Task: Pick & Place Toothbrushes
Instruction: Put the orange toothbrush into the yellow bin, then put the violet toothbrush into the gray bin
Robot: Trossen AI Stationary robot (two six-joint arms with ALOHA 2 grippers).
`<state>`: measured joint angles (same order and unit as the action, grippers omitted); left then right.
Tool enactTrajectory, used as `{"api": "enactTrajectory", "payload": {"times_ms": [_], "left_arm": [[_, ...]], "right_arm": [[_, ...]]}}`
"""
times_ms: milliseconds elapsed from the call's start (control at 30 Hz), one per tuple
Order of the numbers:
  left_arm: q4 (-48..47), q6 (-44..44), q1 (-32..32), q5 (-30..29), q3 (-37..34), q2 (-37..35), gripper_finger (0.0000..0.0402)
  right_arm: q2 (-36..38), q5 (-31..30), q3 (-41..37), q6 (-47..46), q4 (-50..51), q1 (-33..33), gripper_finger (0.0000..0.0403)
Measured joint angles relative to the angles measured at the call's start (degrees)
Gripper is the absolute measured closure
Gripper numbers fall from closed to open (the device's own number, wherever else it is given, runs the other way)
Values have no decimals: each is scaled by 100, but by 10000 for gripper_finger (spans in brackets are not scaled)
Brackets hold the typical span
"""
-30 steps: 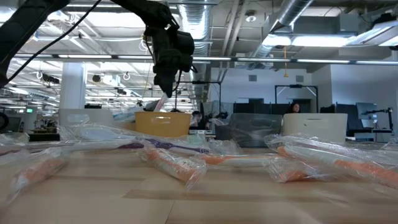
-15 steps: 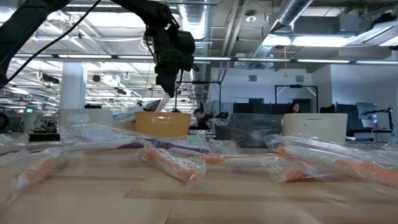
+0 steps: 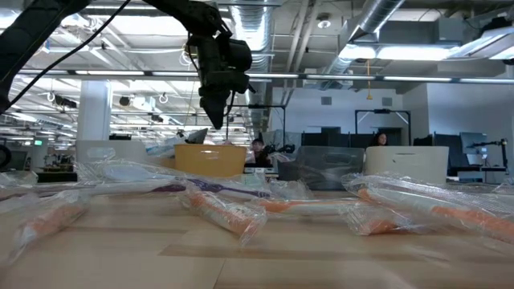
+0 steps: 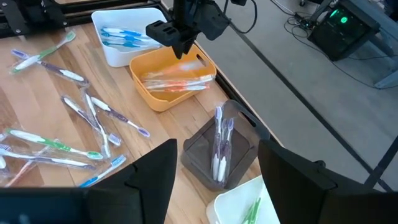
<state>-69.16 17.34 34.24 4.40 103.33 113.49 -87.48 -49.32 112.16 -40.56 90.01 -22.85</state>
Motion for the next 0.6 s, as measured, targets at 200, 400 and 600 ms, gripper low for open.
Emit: {"api": "enactTrajectory", "payload": {"times_ms": [200, 400, 600], "left_arm": [[54, 0, 24, -445, 0, -2, 243], [-45, -28, -10, -1416, 2, -378, 224], [24, -614, -292, -1109, -47, -1551, 224]], "right_arm": [[0, 0, 1, -1, 0, 0, 182], [0, 280, 1, -1, 1, -48, 182], [22, 293, 0, -211, 0, -576, 182]]}}
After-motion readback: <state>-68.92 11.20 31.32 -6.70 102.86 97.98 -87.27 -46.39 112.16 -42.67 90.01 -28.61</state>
